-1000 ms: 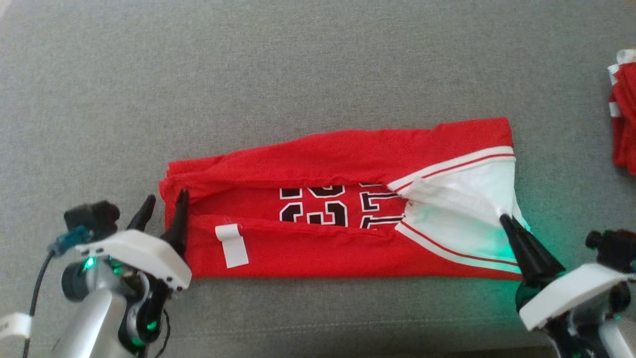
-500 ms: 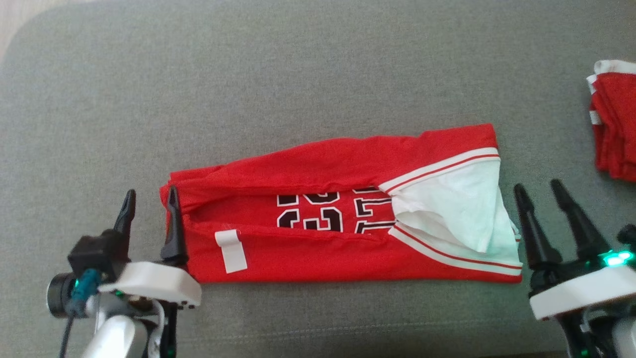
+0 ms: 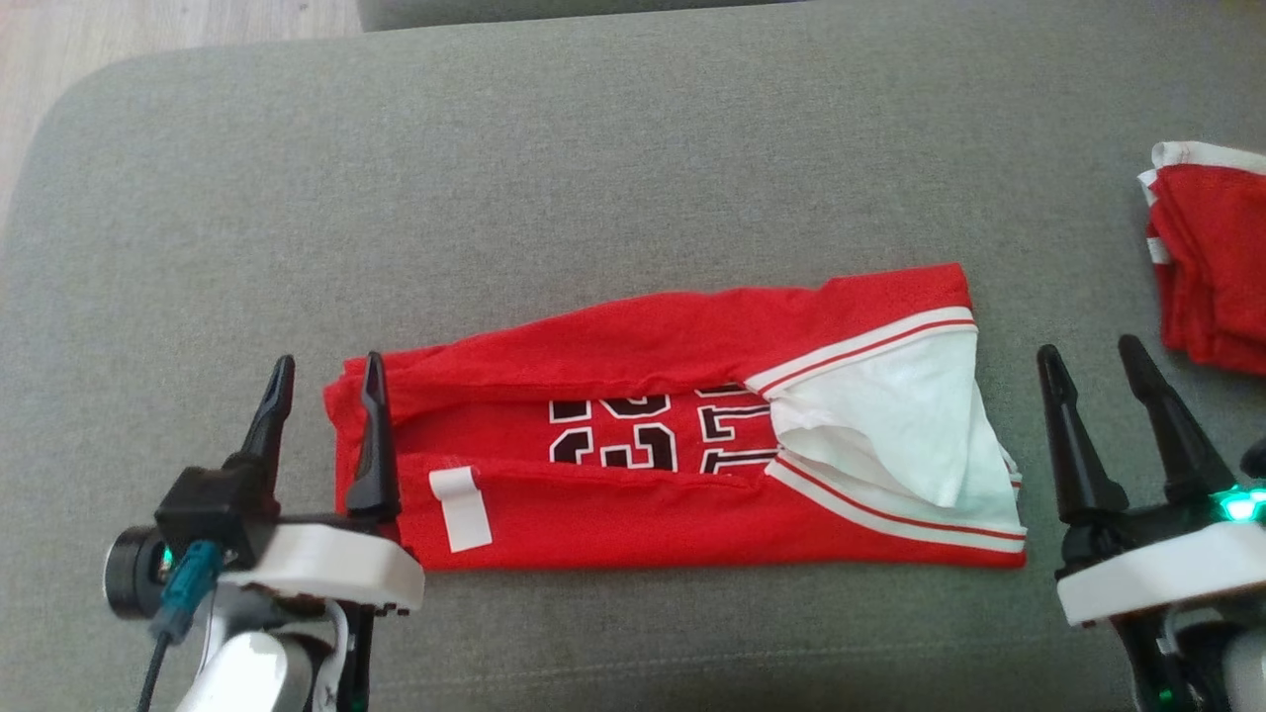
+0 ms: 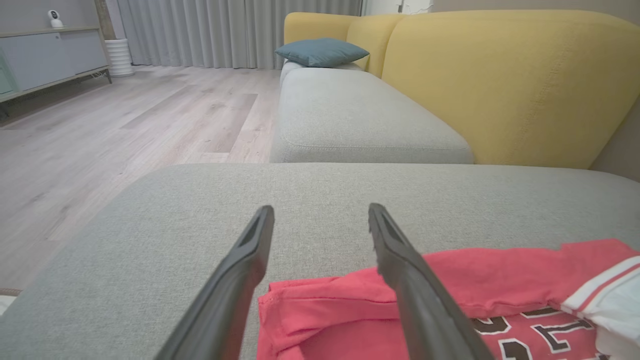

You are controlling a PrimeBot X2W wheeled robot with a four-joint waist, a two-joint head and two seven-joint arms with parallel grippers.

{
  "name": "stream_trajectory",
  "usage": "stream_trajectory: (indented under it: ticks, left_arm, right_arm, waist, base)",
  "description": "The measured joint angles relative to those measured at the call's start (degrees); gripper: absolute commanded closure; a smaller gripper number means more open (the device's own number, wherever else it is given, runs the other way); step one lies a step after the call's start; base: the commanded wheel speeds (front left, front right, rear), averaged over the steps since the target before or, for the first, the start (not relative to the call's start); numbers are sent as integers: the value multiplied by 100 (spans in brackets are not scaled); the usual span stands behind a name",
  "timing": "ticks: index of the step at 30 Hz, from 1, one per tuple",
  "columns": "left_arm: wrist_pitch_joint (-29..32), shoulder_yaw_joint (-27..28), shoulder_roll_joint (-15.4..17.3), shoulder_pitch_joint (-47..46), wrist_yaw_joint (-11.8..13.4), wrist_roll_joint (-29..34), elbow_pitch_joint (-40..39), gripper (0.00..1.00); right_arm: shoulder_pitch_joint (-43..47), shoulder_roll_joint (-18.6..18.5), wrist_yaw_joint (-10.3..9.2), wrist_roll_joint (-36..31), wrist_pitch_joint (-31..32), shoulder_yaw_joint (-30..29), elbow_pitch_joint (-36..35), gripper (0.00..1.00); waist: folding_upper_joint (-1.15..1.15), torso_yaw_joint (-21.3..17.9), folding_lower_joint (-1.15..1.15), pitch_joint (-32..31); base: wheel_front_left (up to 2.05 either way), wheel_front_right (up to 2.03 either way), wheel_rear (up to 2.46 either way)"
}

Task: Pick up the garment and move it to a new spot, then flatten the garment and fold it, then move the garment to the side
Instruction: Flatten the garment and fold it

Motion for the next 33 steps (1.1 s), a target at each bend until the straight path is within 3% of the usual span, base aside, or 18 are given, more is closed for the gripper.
stream_trajectory:
  ticks: [7,20,33]
  left_arm:
    - [21,0,1,12,30,-1,-1,0]
    - [-71,-179,-60,-287,-18,54,4,0]
    - [-439,-242,-299,-772,-141,159,170,0]
  right_arm:
    - [1,43,0,-1,1,0,36,0]
    - [-90,-144,0,302,304,92,1651,0]
    - [-823,-360,0,628,680,314,2515,0]
  waist:
    - [0,-18,0,16]
    - [0,215,0,395]
    - [0,651,0,794]
  base:
    - [0,0,0]
    - [0,0,0]
    - [0,0,0]
